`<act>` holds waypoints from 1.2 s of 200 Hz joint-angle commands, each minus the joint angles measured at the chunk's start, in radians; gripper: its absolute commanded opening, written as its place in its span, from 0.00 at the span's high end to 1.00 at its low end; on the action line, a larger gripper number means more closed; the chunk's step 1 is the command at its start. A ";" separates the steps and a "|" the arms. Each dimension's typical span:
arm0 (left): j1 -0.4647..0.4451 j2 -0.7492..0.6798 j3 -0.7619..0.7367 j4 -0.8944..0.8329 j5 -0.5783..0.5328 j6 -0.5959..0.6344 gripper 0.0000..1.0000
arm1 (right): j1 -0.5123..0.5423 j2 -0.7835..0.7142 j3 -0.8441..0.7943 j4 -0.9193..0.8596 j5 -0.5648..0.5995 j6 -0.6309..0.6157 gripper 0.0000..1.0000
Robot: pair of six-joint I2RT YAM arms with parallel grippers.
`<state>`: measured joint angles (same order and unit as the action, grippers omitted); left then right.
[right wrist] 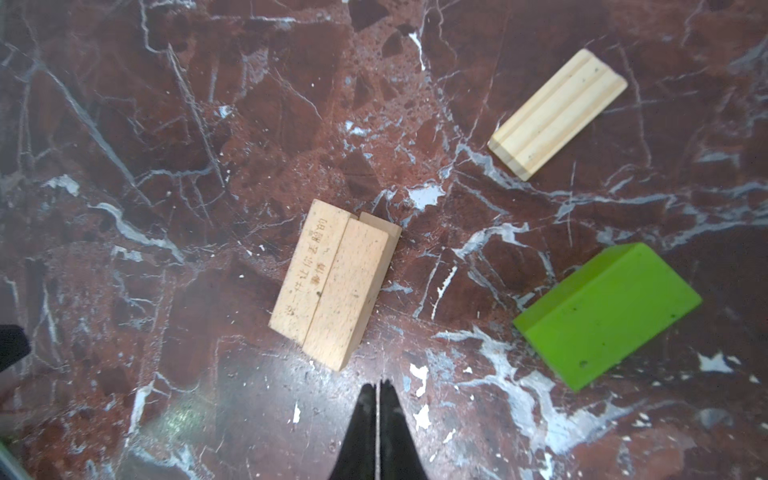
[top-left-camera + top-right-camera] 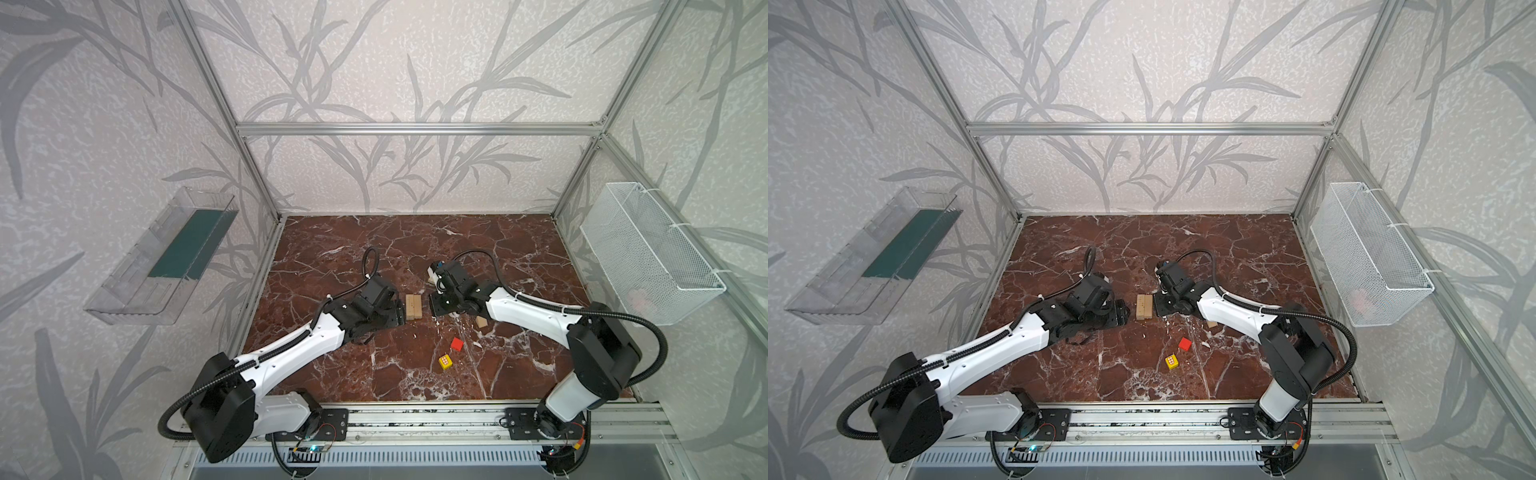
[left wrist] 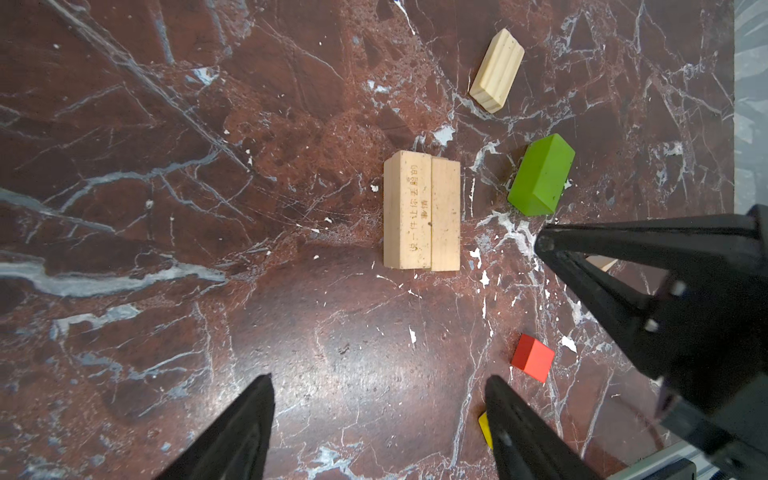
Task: Build the wood block tower
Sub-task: 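Withdraw the right gripper and move it toward the green block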
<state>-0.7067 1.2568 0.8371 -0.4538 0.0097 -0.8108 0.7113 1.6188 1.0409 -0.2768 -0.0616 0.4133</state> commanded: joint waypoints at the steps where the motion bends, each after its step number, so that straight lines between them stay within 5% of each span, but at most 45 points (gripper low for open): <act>1: 0.003 -0.030 0.028 -0.039 -0.011 0.019 0.22 | -0.014 -0.067 0.008 -0.069 -0.008 0.002 0.92; 122: -0.048 0.075 0.129 -0.039 0.021 0.095 0.23 | -0.220 -0.371 -0.203 -0.181 0.012 0.011 0.73; 174: -0.083 0.173 0.187 -0.029 0.034 0.094 0.23 | -0.268 -0.358 -0.226 -0.211 0.009 -0.039 0.59; 240: -0.106 0.230 0.211 0.027 0.029 0.084 0.24 | -0.253 -0.180 -0.146 -0.128 -0.046 0.054 0.44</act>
<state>-0.8055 1.4776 1.0138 -0.4538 0.0475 -0.7284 0.4473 1.3804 0.8379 -0.4431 -0.0978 0.4244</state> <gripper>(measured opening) 0.765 0.548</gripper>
